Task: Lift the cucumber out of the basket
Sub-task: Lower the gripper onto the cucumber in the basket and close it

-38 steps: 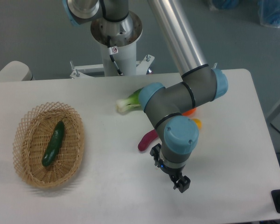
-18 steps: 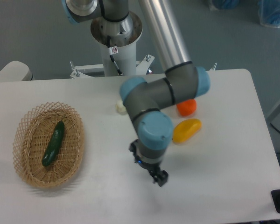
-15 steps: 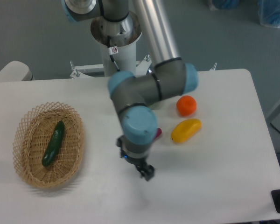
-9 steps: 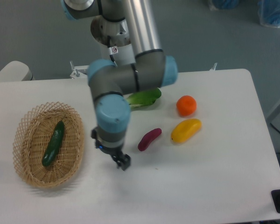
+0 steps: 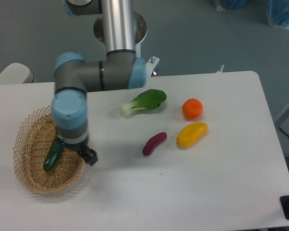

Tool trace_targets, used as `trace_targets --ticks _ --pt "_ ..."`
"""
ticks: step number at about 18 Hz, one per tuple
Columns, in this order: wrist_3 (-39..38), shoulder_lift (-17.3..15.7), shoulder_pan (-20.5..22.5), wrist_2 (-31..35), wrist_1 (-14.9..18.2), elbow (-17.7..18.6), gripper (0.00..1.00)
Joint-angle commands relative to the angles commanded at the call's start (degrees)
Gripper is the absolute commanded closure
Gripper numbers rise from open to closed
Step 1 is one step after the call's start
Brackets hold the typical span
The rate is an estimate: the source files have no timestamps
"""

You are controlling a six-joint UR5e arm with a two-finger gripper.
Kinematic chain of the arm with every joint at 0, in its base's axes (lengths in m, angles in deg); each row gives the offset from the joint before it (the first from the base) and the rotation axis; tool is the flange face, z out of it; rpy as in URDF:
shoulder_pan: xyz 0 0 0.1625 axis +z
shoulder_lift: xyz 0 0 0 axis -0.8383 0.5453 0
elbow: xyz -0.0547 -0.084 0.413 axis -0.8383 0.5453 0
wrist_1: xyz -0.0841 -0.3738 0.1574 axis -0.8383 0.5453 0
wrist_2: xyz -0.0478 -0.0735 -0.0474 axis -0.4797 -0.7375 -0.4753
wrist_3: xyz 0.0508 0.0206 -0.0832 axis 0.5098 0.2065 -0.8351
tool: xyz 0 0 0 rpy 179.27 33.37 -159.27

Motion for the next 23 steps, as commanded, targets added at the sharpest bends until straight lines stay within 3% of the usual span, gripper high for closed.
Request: trace_targets --ticks 13,19,21,23 --pt "-15.49 5.01 -3.35 -0.26 -8.0 0.26 0.0" --pt "-18.66 6.15 -4.49 -0.09 -8.0 0.44 0.0" --pt "-18.57 6.42 -4.67 0.0 -8.09 0.61 0.06" --pt "-18.66 6.59 -4.75 0.0 -8.09 0.62 0.26"
